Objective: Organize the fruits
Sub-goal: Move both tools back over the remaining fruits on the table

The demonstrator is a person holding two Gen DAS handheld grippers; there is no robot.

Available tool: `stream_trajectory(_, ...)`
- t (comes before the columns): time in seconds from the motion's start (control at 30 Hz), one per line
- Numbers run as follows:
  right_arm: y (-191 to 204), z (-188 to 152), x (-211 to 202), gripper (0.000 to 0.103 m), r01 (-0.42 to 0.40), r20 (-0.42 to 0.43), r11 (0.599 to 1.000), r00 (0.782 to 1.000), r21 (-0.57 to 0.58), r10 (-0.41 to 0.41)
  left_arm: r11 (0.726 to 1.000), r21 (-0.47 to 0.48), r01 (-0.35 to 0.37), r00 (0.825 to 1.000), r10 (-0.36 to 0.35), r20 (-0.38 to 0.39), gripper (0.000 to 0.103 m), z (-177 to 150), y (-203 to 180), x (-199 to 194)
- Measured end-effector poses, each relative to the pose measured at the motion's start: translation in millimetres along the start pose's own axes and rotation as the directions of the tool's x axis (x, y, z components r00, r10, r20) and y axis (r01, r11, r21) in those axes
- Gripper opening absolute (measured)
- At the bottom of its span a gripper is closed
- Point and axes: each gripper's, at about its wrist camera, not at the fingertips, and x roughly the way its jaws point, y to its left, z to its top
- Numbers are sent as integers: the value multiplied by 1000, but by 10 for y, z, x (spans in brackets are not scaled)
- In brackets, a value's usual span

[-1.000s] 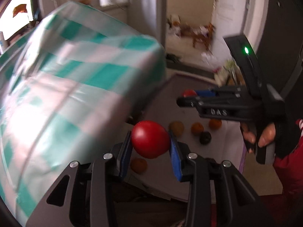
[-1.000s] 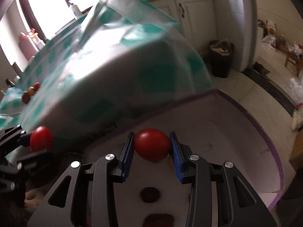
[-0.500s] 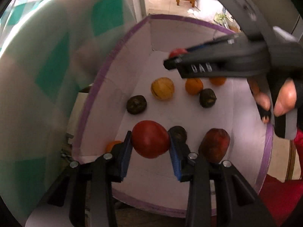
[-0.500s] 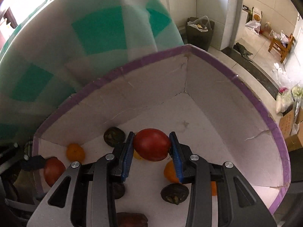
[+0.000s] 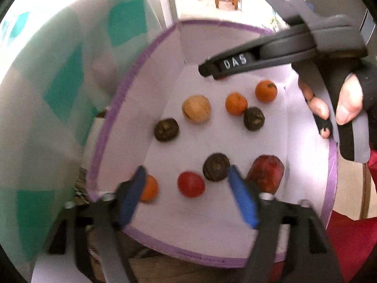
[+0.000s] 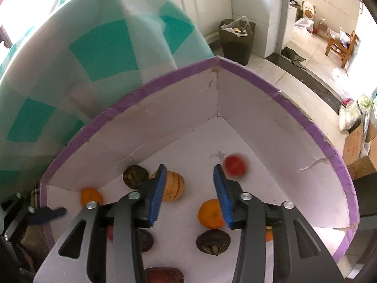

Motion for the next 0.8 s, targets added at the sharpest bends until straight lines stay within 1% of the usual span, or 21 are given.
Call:
stream_trajectory(0.13,-51,63,-141,54,16,37,1000,999,19,-17,999,-6,-41,995,42,96,81,21,31,-255)
stream_trajectory(0.17,-62,82,-179,55,17,45,1000,999,25,-18,999,-14,-52,989,54,138,81,27,49,-364)
stream_trajectory(0.23,-61,128,-280,59,21,69,999,997,28,-23,997,-38,-71,971,77,228,87,45,106,-618)
stream_trajectory(0.27,-54,142,-327,63,22,81,999,996,24,-24,996,-55,-76,959,88,271,89,44,147,-745)
stream_trajectory(0.3,-44,171,-395,64,20,100,1000,995,13,-21,993,-83,-85,939,108,327,94,31,217,-911)
stream_trajectory(0.33,2,194,-461,64,14,121,1000,992,1,-14,988,-117,-103,916,140,377,96,7,307,-1067)
stream_trajectory(0.37,35,208,-501,65,8,134,1000,991,-6,-8,983,-142,-117,900,166,403,96,-10,382,-1166)
stream_trajectory(0.43,177,248,-655,65,-25,181,999,983,-36,31,960,-235,-151,861,245,445,97,-117,643,-1404)
stream_trajectory(0.47,286,266,-770,67,-64,223,996,972,-60,76,948,-276,-160,850,274,449,97,-162,757,-1475)
stream_trajectory(0.5,363,278,-854,74,-85,247,993,964,-76,102,926,-342,-161,835,313,453,97,-257,950,-1593)
stream_trajectory(0.53,470,284,-956,77,-110,278,989,951,-98,133,909,-387,-157,824,336,455,99,-334,1088,-1681)
stream_trajectory(0.57,580,300,-1043,80,-135,305,983,938,-122,166,884,-441,-152,812,367,455,100,-439,1250,-1771)
stream_trajectory(0.6,749,299,-1159,83,-171,334,972,917,-161,217,851,-504,-147,796,405,450,101,-575,1437,-1887)
stream_trajectory(0.63,879,294,-1228,85,-192,347,962,904,-192,250,821,-553,-142,786,433,441,101,-703,1611,-2005)
stream_trajectory(0.67,1074,285,-1311,87,-216,359,947,886,-239,293,795,-591,-137,782,454,428,101,-821,1759,-2093)
stream_trajectory(0.7,1217,295,-1345,87,-230,359,935,877,-271,320,759,-636,-137,780,479,403,101,-991,1960,-2186)
stream_trajectory(0.77,1499,287,-1395,87,-251,341,907,866,-337,367,695,-702,-159,772,530,350,101,-1256,2227,-2263)
stream_trajectory(0.8,1702,292,-1392,87,-256,317,890,867,-377,384,651,-738,-178,768,561,309,101,-1420,2418,-2322)
